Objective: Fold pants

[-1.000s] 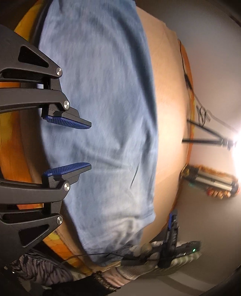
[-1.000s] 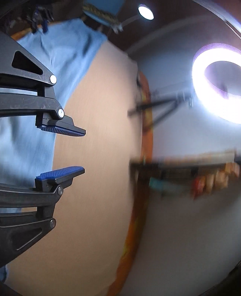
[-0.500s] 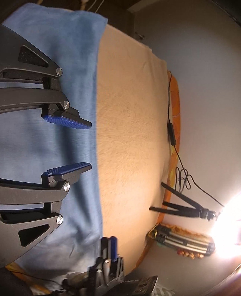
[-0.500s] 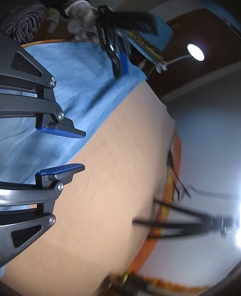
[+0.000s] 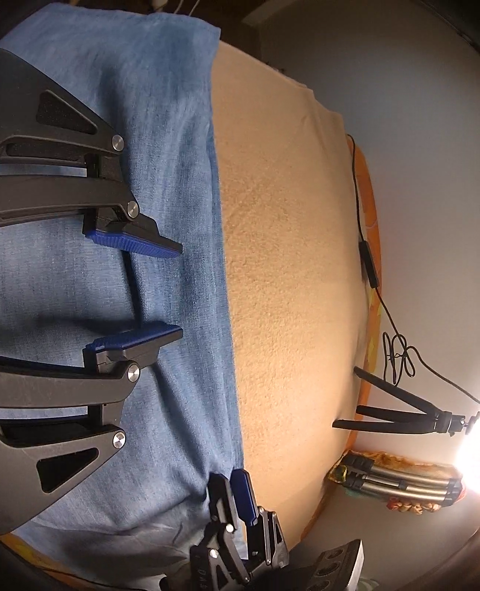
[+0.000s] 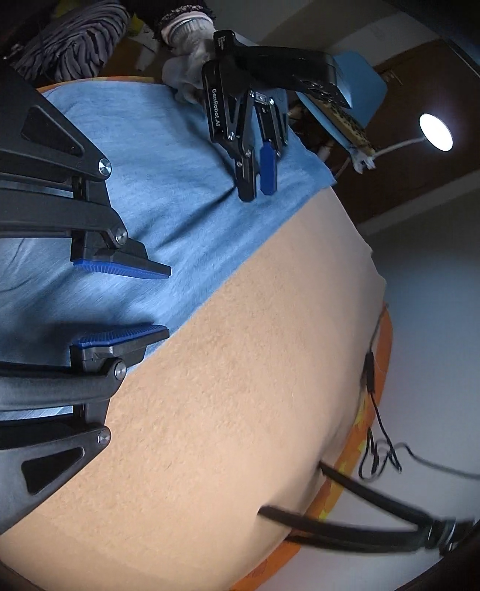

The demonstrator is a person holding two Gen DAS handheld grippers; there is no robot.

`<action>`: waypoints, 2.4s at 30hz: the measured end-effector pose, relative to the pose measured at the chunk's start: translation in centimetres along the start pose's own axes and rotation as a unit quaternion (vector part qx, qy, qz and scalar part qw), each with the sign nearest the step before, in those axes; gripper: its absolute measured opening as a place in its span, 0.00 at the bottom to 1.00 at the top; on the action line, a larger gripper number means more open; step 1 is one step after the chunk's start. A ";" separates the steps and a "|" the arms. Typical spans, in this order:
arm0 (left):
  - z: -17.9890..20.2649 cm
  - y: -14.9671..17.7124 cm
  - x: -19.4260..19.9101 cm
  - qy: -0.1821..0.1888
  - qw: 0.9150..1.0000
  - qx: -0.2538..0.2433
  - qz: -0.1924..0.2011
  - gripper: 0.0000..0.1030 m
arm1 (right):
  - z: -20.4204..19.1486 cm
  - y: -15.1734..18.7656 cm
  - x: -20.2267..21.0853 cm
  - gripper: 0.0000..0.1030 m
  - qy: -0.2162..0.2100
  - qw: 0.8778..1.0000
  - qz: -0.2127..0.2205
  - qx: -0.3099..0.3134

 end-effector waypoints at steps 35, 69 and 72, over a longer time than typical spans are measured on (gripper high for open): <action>-18.8 15.8 20.8 -0.164 0.942 0.268 0.114 0.35 | -14.2 5.1 6.6 0.38 0.009 1.000 0.002 0.021; -21.4 18.0 18.9 -0.049 0.882 0.431 0.186 0.23 | -16.6 6.4 7.7 0.40 -0.024 0.999 0.014 -0.031; -21.3 17.7 19.4 -0.044 0.886 0.420 0.192 0.20 | -16.2 6.0 7.9 0.40 -0.023 0.999 0.019 -0.043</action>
Point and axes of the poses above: each gripper's, at about its wrist camera, not at the fingertips, and x roughly against the way its jaws point, z to its right, y to its underside, the point moved 1 cm from there along -x, roughly the way its jaws point, and after that the axes turned 15 degrees about y, right-handed, at the moved point
